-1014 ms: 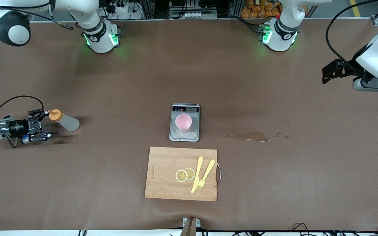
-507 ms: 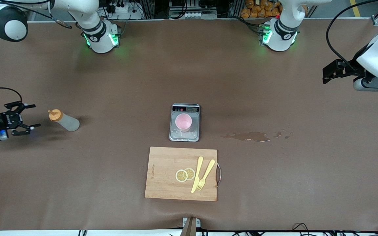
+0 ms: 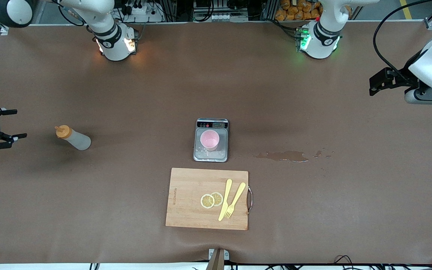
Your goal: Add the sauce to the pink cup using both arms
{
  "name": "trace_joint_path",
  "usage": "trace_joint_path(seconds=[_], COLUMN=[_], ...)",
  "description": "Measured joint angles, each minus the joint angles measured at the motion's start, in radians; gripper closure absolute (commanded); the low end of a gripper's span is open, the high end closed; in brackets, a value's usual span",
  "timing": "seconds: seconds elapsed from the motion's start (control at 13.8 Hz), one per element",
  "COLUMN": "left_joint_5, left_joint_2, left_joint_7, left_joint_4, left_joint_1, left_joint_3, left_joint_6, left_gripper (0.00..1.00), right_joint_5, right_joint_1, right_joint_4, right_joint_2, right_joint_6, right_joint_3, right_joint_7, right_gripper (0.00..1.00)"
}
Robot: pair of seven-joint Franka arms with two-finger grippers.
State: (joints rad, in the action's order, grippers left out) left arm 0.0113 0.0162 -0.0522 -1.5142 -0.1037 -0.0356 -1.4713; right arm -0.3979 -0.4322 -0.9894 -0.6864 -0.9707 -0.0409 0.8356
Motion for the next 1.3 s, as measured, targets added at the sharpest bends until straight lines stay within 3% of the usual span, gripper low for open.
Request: trace_joint_path(seconds=[0.51,0.87,1.01,1.16,1.3], left_joint_5=[0.0,0.0,0.0,0.0,0.0], left_joint_2=[0.0,0.0,0.0,0.0,0.0], left_joint_7=[0.0,0.0,0.0,0.0,0.0], left_joint_4=[0.019,0.026,0.026,0.026,0.026], left_joint_1=[0.0,0.0,0.0,0.0,0.0], left_joint_3=[0.001,0.001,0.001,0.001,0.001], left_joint_6=[0.0,0.0,0.0,0.0,0.0], left_gripper=[0.0,0.0,0.0,0.0,0.0], right_joint_5=[0.018,0.142,0.229,0.3,0.307], right_joint_1=[0.174,0.389,0.436,0.465,0.468], right_joint_4=[0.005,0.001,-0.011,-0.1,-0.233], right_joint_2=[0.236,0.37,0.412,0.484,0.564], right_joint_6=[0.079,0.083,0.058,-0.036,-0.165], right_joint_3=[0.0,0.025,0.026,0.026,0.027], right_joint_7=[0.004,0.0,-0.127,-0.275,-0.352], right_gripper=[0.0,0.0,0.0,0.0,0.0])
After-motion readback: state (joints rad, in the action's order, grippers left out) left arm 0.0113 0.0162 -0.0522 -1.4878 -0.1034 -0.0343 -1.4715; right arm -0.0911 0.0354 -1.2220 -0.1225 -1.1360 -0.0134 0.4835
